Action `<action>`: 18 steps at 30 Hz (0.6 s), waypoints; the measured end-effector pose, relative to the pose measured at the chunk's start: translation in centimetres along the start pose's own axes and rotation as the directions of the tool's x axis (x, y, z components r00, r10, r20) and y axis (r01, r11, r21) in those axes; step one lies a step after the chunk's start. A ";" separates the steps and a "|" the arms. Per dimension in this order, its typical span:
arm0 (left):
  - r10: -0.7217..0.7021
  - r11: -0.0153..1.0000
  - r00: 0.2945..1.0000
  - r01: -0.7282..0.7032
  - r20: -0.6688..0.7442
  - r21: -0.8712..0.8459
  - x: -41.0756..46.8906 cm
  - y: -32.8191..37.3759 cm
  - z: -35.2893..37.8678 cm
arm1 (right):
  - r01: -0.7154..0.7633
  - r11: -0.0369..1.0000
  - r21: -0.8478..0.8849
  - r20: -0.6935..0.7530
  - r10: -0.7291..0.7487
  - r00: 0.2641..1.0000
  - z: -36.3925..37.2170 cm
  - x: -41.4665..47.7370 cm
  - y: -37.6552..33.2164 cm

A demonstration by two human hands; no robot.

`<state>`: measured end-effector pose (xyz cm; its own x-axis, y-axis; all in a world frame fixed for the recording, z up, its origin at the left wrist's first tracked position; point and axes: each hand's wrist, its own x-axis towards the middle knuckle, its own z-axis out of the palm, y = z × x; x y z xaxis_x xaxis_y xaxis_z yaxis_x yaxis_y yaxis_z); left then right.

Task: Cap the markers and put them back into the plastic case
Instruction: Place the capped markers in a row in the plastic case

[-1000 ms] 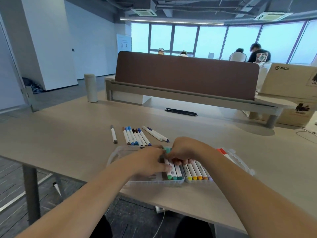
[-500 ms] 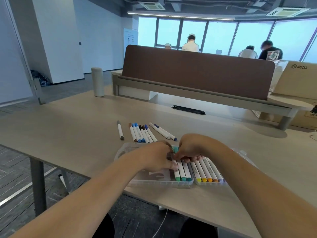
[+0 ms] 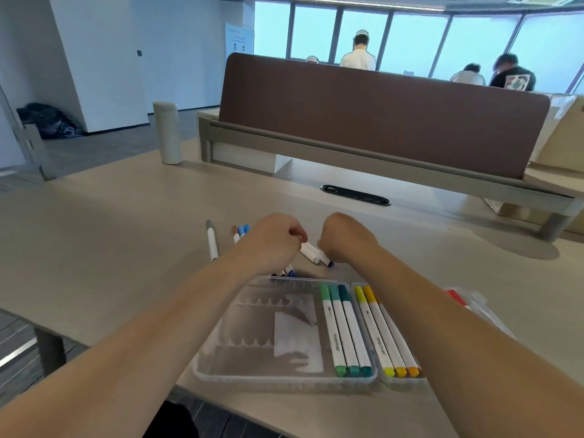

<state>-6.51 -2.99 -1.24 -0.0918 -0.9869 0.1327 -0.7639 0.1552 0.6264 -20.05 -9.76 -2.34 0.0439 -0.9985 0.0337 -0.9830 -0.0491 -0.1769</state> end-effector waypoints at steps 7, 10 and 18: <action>-0.060 0.987 0.998 0.057 -0.019 -0.150 1.9 -2.0 -0.1 | 0.019 0.999 -0.033 0.123 -0.015 0.992 0.8 2.8 -1.0; -0.066 0.985 0.998 0.063 -0.017 -0.162 1.9 -2.1 -0.1 | 0.029 1.000 -0.010 0.134 -0.027 0.991 0.7 2.8 -0.8; -0.112 0.984 0.990 0.098 -0.086 -0.148 -1.0 -1.3 0.2 | 0.023 0.991 0.136 0.122 -0.040 0.992 -2.1 -1.1 -0.9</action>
<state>-5.56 -2.25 -2.29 0.0491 -0.9907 0.1271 -0.6662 0.0623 0.7432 -19.59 -8.56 -0.13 0.1044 -0.9913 -0.0799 -0.9485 -0.0751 -0.3078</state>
